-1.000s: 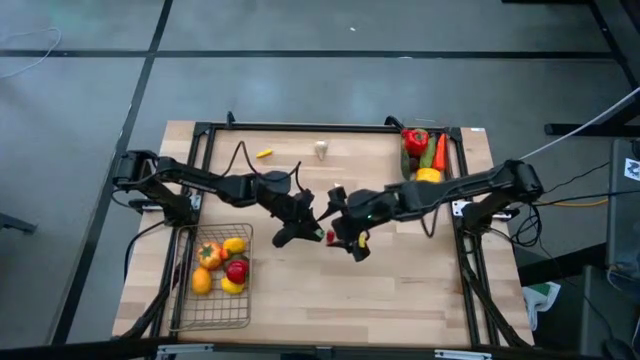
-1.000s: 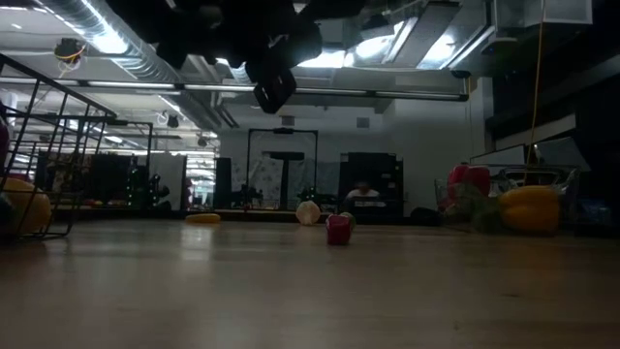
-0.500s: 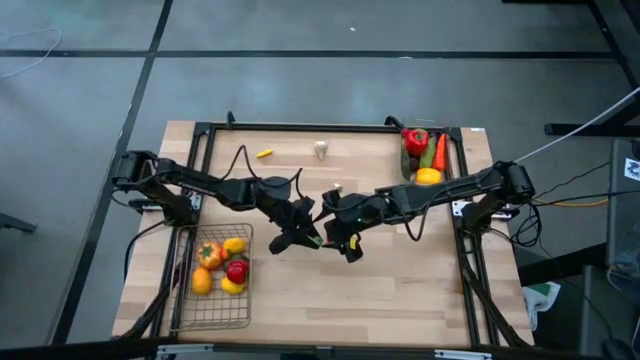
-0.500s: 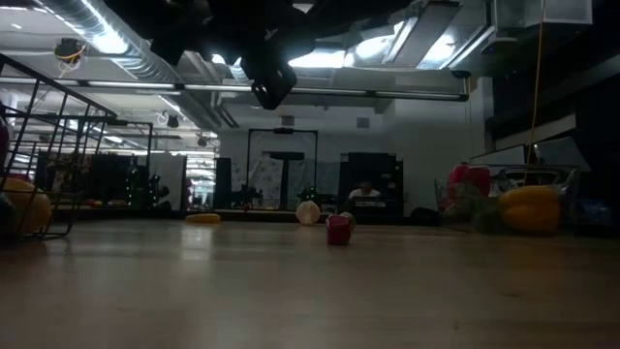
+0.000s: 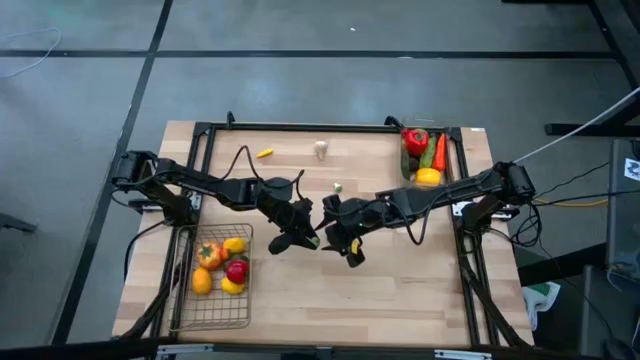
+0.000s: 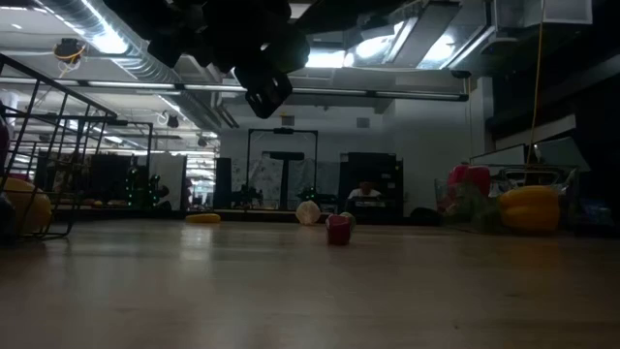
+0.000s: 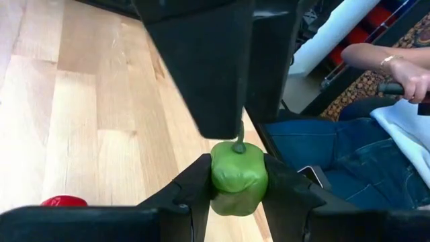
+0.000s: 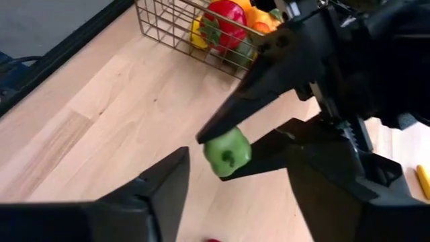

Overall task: Sort produce into baskets
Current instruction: Put the green chili pepper into the transparent bin

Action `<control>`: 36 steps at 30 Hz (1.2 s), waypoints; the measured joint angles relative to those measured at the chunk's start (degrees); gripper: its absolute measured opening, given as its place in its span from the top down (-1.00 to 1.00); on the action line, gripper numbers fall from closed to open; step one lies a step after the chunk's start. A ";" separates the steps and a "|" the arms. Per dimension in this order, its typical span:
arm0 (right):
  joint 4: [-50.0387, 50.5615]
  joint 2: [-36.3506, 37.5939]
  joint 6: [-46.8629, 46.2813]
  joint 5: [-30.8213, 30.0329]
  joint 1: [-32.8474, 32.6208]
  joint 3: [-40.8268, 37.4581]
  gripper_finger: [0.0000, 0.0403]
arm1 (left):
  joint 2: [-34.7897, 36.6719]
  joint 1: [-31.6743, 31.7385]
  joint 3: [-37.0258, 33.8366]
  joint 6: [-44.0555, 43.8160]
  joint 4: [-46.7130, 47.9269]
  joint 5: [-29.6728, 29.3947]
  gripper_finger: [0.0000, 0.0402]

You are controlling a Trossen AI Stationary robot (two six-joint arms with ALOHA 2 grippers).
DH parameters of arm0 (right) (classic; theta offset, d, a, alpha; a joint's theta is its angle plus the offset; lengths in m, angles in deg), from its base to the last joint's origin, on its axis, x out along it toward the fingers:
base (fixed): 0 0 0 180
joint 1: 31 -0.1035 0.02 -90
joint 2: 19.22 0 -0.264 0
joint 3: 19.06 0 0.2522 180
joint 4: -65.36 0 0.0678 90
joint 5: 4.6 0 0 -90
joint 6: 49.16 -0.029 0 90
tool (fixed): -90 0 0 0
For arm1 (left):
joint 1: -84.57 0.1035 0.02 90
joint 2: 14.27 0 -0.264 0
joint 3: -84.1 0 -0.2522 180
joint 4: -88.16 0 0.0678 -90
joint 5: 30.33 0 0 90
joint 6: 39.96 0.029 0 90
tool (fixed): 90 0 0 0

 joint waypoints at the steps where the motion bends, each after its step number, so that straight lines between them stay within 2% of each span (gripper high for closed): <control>1: 0.00 0.00 0.00 0.01 0.01 0.00 -0.16 | 0.02 0.00 0.00 0.02 -0.06 0.00 0.45; 6: 0.02 0.00 0.02 0.02 0.02 0.00 0.02 | 0.01 0.00 0.00 0.00 -0.11 0.00 0.45; 12: -0.37 -1.20 0.02 0.02 0.02 0.02 0.12 | 0.00 0.00 0.00 -0.90 -0.12 0.00 0.45; 36: -0.33 -2.01 0.04 1.39 0.02 0.00 0.14 | 0.00 0.00 0.02 -1.16 -0.08 0.00 0.45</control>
